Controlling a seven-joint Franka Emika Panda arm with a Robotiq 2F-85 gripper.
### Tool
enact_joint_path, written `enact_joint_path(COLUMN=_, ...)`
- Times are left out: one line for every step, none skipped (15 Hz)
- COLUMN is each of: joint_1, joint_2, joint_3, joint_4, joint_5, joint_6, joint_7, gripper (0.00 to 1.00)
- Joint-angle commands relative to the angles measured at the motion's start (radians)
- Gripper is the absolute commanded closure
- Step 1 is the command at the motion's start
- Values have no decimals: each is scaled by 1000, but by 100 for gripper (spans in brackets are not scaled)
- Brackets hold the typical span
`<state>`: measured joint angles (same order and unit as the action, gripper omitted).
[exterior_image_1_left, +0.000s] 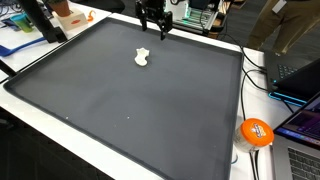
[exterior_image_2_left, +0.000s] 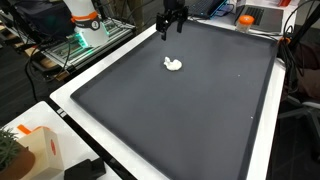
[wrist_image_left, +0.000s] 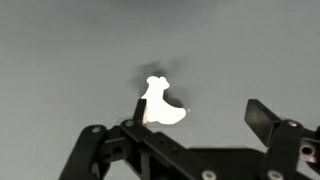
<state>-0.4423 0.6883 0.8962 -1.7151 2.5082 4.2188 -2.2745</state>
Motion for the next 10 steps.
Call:
enact_joint_path(joint_1=-120, joint_2=-92, joint_3=156, joint_4=-61, joint_5=0, joint_6=-1, joint_7=226, gripper=0)
enact_joint_path(joint_1=-135, joint_2=-111, joint_3=182, joint_4=-50, joint_5=0, joint_6=-1, joint_7=282, gripper=0)
enact_joint_path(joint_1=-136, joint_2=-140, joint_3=193, joint_4=-37, joint_5=0, joint_6=-1, joint_7=334, gripper=0)
enact_joint_path(joint_1=-134, joint_2=-164, joint_3=196, joint_4=-14, joint_5=0, joint_6=-1, joint_7=375, gripper=0)
enact_joint_path(joint_1=-122, joint_2=-191, joint_3=181, joint_4=0, joint_5=0, joint_6=-1, joint_7=418, gripper=0)
enact_joint_path(joint_1=-108, joint_2=-216, joint_3=163, joint_4=25, joint_5=-1, joint_6=-1, joint_7=452, gripper=0)
enact_joint_path(joint_1=-88, joint_2=-241, joint_3=135, joint_4=36, joint_5=-1, joint_6=-1, joint_7=494, gripper=0)
enact_joint_path(joint_1=-70, joint_2=-262, joint_3=107, joint_4=56, joint_5=-1, joint_6=-1, joint_7=528, gripper=0)
enact_joint_path(joint_1=-45, joint_2=-287, joint_3=61, joint_4=65, joint_5=-1, joint_6=-2, joint_7=557, gripper=0)
enact_joint_path(joint_1=-12, joint_2=-316, joint_3=3, joint_4=70, joint_5=-2, joint_6=-2, joint_7=580, gripper=0)
